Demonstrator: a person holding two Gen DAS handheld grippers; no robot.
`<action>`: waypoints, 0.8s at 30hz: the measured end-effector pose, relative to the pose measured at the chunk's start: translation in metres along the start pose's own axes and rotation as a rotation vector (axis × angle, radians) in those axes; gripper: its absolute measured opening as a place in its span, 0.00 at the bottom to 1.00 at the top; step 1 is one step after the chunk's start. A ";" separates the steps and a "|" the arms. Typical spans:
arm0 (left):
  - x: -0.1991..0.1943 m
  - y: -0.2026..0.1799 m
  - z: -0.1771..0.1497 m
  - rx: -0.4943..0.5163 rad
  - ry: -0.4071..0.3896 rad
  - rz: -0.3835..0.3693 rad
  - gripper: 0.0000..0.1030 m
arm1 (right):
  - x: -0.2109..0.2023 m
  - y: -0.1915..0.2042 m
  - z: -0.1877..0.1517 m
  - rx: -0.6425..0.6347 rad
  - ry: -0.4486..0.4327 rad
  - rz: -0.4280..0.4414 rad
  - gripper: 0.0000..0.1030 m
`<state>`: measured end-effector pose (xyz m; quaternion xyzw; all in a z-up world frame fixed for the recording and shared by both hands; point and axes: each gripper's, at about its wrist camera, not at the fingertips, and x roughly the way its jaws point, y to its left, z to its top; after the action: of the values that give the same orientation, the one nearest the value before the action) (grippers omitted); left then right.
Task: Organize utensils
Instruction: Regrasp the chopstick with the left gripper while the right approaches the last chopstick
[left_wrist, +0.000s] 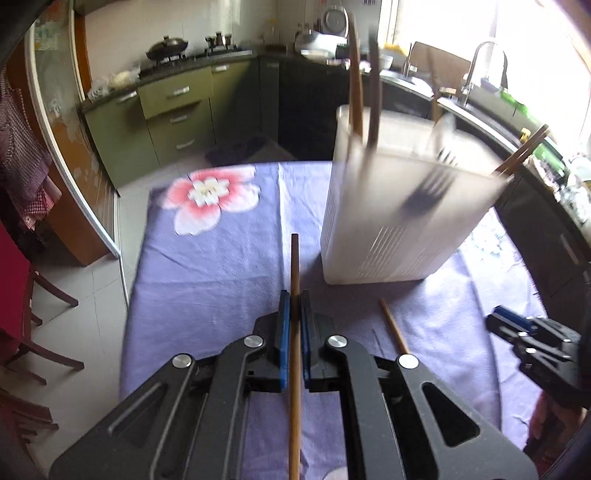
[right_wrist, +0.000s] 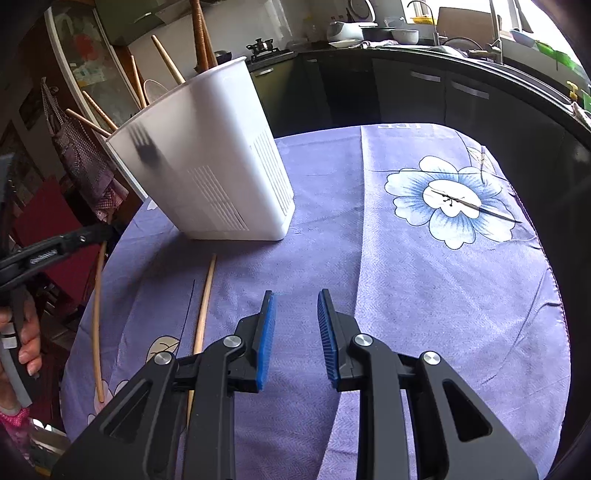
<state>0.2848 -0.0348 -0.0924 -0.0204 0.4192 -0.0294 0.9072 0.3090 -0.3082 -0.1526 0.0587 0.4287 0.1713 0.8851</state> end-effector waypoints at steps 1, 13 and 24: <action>-0.017 0.002 -0.001 -0.001 -0.033 -0.004 0.05 | 0.001 0.003 0.000 -0.009 0.004 0.001 0.23; -0.120 0.016 -0.035 0.015 -0.262 -0.036 0.05 | 0.036 0.063 0.012 -0.170 0.077 0.008 0.36; -0.148 0.018 -0.056 0.044 -0.310 -0.042 0.05 | 0.085 0.096 0.028 -0.240 0.173 -0.062 0.36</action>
<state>0.1470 -0.0075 -0.0175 -0.0133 0.2728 -0.0541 0.9605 0.3552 -0.1873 -0.1737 -0.0758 0.4814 0.1982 0.8504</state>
